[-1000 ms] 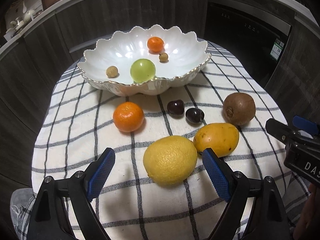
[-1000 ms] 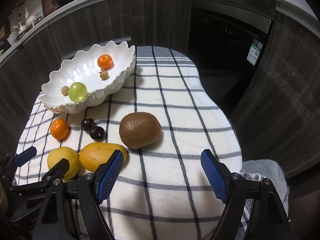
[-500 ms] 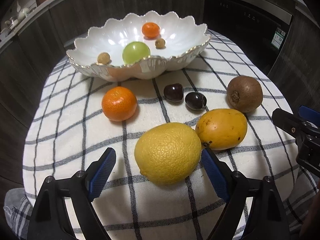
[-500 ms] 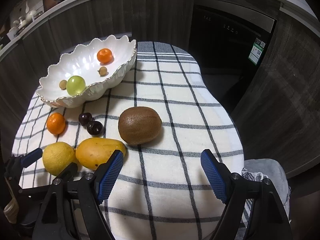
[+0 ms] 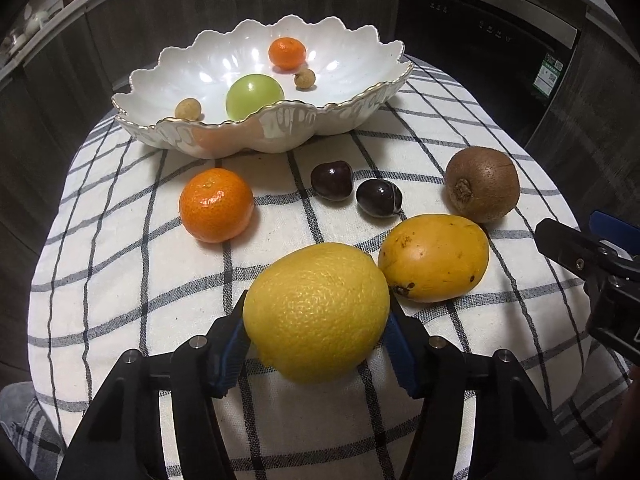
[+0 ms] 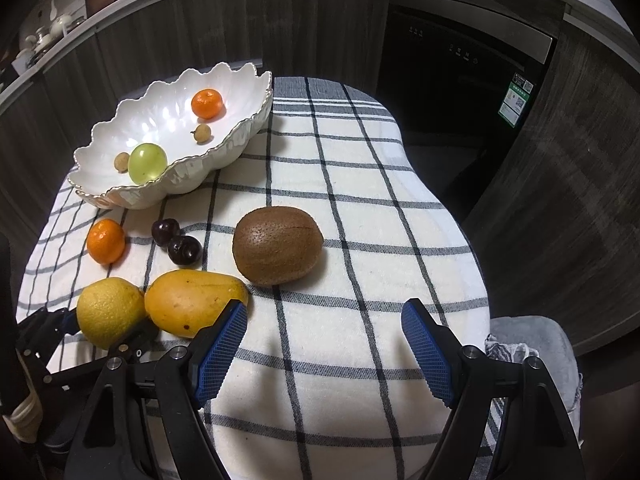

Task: Organize fruits
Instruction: 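Close the left tool on the yellow lemon while the right tool approaches the kiwi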

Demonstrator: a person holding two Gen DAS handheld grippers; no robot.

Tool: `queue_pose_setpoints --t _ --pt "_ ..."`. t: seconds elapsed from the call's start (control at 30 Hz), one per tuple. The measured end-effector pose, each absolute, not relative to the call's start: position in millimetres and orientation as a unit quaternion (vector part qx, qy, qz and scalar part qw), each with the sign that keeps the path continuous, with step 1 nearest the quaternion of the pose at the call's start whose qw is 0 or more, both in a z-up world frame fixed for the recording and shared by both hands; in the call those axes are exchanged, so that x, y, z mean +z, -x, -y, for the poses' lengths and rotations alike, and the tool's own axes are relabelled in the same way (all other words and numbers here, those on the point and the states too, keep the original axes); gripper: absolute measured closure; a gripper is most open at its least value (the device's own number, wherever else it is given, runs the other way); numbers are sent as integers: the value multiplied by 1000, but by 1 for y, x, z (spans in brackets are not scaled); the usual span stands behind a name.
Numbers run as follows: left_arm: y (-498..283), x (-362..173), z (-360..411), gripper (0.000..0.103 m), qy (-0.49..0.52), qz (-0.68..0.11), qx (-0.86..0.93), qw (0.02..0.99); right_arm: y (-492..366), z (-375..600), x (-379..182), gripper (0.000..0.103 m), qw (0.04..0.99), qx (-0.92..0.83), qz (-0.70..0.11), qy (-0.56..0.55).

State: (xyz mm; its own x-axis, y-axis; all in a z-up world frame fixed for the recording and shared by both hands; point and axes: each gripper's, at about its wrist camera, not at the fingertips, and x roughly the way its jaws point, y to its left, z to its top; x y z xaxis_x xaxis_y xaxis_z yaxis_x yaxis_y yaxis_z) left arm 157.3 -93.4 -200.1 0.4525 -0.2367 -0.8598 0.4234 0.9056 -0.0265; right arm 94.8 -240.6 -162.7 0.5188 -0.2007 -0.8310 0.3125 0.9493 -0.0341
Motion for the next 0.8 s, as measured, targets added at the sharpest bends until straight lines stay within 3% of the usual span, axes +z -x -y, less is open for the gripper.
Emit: queue_pose_setpoints --t 0.8 --pt "-166 -176 60 44 -57 -452 -113 883 -147 230 -162 23 879 -113 -463 -23"
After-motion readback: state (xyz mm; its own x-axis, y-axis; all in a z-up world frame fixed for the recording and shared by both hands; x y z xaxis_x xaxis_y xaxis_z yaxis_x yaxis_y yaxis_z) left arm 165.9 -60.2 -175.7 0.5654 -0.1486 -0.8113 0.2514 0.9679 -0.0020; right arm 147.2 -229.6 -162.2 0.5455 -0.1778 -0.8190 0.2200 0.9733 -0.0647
